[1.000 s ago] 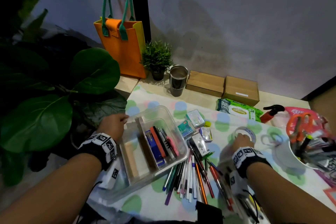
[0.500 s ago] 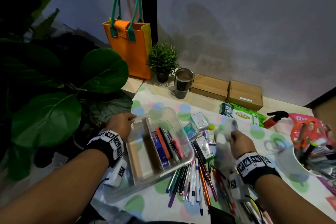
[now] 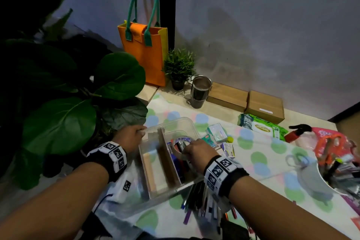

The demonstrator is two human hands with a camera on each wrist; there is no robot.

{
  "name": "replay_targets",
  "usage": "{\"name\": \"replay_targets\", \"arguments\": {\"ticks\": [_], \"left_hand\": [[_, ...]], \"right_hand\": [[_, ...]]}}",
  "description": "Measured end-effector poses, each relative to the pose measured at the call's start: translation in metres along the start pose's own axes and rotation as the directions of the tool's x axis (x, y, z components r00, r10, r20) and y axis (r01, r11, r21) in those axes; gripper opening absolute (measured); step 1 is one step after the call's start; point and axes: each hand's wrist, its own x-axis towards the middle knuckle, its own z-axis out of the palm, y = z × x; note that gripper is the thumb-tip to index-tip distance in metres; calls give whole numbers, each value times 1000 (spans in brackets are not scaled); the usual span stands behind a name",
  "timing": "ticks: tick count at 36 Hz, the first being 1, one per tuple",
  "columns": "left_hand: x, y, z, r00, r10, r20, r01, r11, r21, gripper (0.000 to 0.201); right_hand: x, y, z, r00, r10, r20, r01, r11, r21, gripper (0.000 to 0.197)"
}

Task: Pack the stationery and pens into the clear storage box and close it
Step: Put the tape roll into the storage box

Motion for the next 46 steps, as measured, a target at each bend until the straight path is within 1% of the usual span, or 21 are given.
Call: {"name": "replay_targets", "arguments": {"ticks": [3,7,11,13,18,21,23,26,28,30,33,35,36,38,40,42,43,45,46], "left_hand": [[-3,-9,-4,1000,-25,-9,25,999,38,31],[-4,-18,-4,998,-48,-27,51,995,90,31],[-12,-17,-2,997,-77,-32,80,989,127,29],[-11,-20,1,994,-101,-35,105,985,138,30],[-15,-18,5,990,-143,-20,144,972,184,45],[-14,-17,5,990,-139,-9,138,970,200,45],[-12,-16,4,991,-134,-10,134,971,198,45],[-10,-11,2,992,-124,-11,124,973,192,43],[-8,-7,1,993,-120,-16,121,977,177,42],[-7,-4,2,992,-121,-25,123,980,158,40],[-7,1,5,992,-120,-45,125,983,138,38],[-8,3,6,992,-120,-49,125,984,125,37],[-8,4,6,991,-121,-50,127,984,122,37],[-9,4,6,991,-124,-52,130,985,116,37],[-9,4,6,991,-123,-55,129,986,105,35],[-10,5,5,990,-128,-60,133,986,98,34],[-10,5,6,989,-130,-65,136,986,96,34],[-10,5,7,989,-136,-64,142,985,99,35],[-10,4,8,989,-137,-61,143,984,108,36]], "right_hand": [[13,-5,-5,997,58,49,-58,998,-5,26],[24,-12,-7,982,135,129,-129,990,-56,35],[27,-11,-3,979,162,126,-143,979,-147,34],[26,-11,-1,976,172,131,-150,975,-163,34],[27,-9,-3,978,163,128,-143,978,-152,33],[26,-6,-5,977,146,155,-123,982,-146,34],[28,-4,-6,981,134,142,-118,987,-112,34],[30,-1,-7,979,130,157,-116,989,-95,35],[30,2,-6,987,111,113,-106,993,-48,33],[28,6,-6,996,86,40,-87,996,16,31],[24,15,-5,992,92,-80,-76,978,193,27],[21,20,-7,970,141,-198,-69,940,333,21],[20,24,-7,949,189,-254,-76,914,398,19],[15,31,-8,882,308,-358,-88,852,517,17],[11,42,-10,807,420,-415,-109,797,594,16],[9,57,-8,751,509,-421,-161,760,630,15],[7,66,-7,733,543,-410,-199,747,634,15],[4,85,-6,718,593,-366,-286,729,622,15],[3,93,-4,721,609,-330,-331,721,609,15]]}}
